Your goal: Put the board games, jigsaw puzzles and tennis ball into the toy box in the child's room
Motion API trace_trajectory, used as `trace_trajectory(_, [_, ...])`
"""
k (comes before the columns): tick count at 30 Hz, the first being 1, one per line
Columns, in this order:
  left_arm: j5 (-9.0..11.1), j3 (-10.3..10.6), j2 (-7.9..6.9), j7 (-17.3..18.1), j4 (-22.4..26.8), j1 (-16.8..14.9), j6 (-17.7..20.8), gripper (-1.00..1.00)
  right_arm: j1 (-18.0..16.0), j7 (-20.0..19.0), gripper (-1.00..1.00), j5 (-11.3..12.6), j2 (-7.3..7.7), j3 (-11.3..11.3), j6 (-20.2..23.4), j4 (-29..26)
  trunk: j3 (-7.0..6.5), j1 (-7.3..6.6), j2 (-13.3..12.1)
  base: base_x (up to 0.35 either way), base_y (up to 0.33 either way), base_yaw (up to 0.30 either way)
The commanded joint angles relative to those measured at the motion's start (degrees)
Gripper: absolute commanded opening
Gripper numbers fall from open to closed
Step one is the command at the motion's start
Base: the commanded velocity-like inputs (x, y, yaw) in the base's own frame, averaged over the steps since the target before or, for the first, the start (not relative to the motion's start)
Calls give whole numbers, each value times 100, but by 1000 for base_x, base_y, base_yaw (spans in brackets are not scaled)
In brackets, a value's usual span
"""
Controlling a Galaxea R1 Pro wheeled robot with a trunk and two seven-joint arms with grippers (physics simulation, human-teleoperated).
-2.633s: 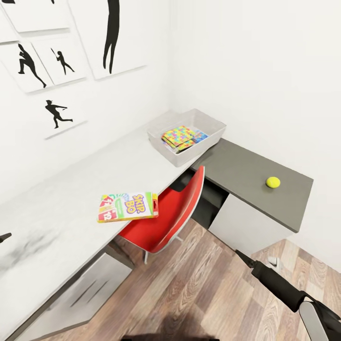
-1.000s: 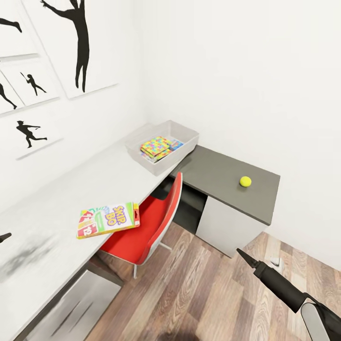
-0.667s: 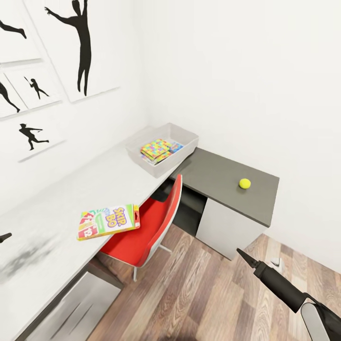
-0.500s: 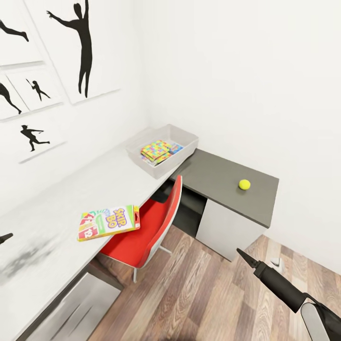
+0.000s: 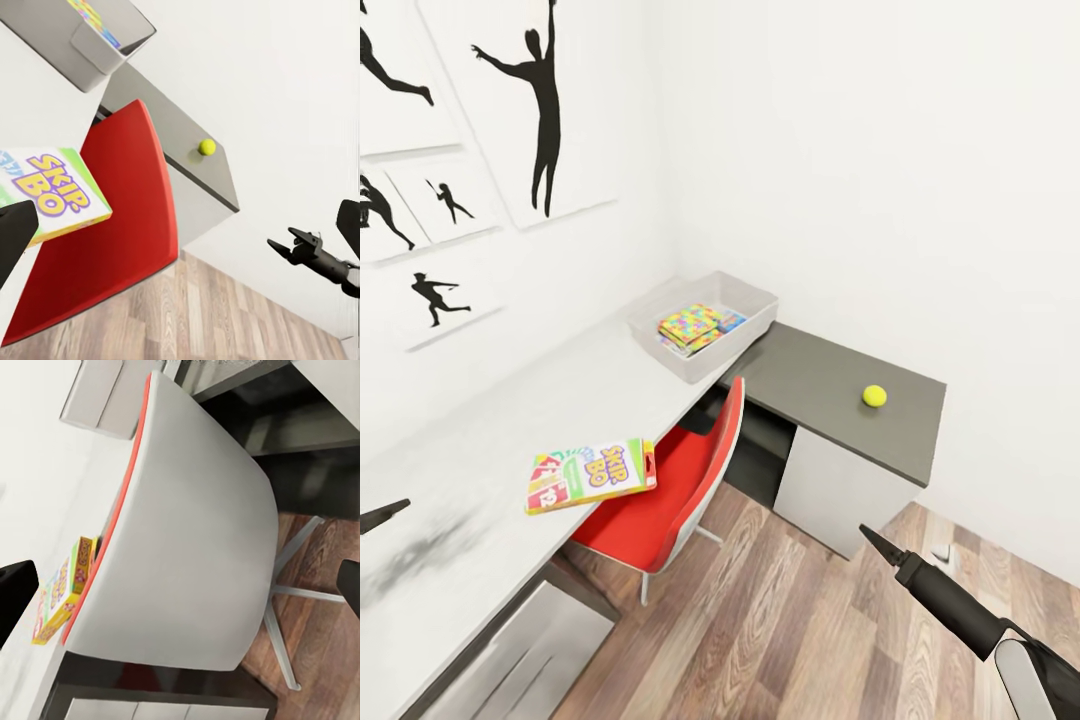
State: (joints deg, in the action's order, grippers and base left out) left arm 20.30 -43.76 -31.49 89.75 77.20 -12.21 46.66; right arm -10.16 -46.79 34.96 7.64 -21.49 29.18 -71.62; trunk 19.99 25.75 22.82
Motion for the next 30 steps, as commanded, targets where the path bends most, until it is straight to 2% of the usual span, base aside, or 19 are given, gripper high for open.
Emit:
trace_trajectory(1, [-13, 2, 28, 25, -13, 2, 59, 100, -4, -5, 100, 36, 0, -5, 44, -1, -1, 3, 10, 0, 0, 0])
trace_trajectory(9, [-31, 45, 157, 25, 5, 22, 66, 100, -4, -10, 100, 38, 1, -8, 44, -1, -77, 3, 10, 0, 0, 0])
trace_trajectory(17, [-13, 140, 174, 25, 21, 25, 70, 100, -4, -158, 100, 32, 21, -12, 44, -1, -153, 3, 10, 23, -65, 0])
trace_trajectory(30, [-2, 151, 169, 25, 23, 26, 71, 100, -4, -349, 100, 20, 16, -16, 36, -1, -278, 3, 10, 91, -180, 0])
